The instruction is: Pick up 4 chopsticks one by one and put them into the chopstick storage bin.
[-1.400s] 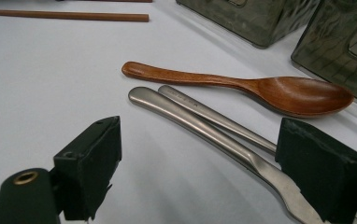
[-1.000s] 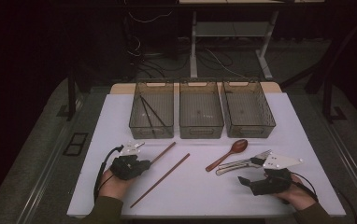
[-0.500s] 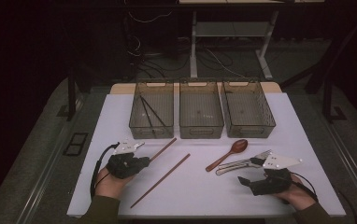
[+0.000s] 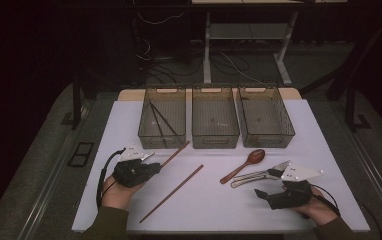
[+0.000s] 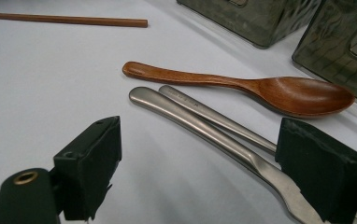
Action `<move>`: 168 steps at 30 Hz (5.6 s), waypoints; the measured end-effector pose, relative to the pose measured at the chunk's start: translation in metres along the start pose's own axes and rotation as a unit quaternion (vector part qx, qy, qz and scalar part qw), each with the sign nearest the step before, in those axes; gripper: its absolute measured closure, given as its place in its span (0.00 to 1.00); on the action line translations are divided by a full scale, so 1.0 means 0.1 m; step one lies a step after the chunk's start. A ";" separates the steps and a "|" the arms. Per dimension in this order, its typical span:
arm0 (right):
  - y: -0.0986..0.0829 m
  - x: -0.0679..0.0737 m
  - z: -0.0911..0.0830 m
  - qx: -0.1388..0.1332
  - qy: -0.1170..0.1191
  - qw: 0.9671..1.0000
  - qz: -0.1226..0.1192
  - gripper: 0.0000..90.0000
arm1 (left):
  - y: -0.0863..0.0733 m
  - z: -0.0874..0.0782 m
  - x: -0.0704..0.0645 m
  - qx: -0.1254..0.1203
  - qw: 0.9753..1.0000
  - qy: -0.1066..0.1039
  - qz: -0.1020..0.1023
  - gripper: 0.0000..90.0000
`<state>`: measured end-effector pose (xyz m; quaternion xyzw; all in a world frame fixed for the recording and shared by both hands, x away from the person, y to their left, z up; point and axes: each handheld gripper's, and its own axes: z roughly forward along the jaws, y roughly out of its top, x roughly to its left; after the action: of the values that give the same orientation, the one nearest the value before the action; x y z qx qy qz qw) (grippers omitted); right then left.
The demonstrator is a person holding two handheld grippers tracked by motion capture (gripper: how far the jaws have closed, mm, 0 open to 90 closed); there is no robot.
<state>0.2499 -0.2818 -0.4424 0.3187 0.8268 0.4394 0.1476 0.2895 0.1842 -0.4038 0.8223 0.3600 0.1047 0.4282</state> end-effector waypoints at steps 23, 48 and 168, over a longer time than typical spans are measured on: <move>0.00 -0.01 -0.02 -0.001 -0.003 1.000 0.002 0.16 | 0.27 0.07 0.10 -0.020 1.000 0.011 0.006 0.93; -0.01 -0.01 -0.03 -0.003 -0.006 1.000 0.008 0.16 | 0.83 0.25 0.43 -0.033 0.999 0.024 -0.007 0.93; -0.03 -0.01 -0.05 -0.002 -0.006 1.000 0.000 0.16 | -0.02 0.26 -0.26 -0.001 1.000 0.005 0.026 0.35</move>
<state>0.2469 -0.2865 -0.4421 0.3212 0.8250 0.4391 0.1528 0.2822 0.1513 -0.4177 0.8306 0.3399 0.1200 0.4244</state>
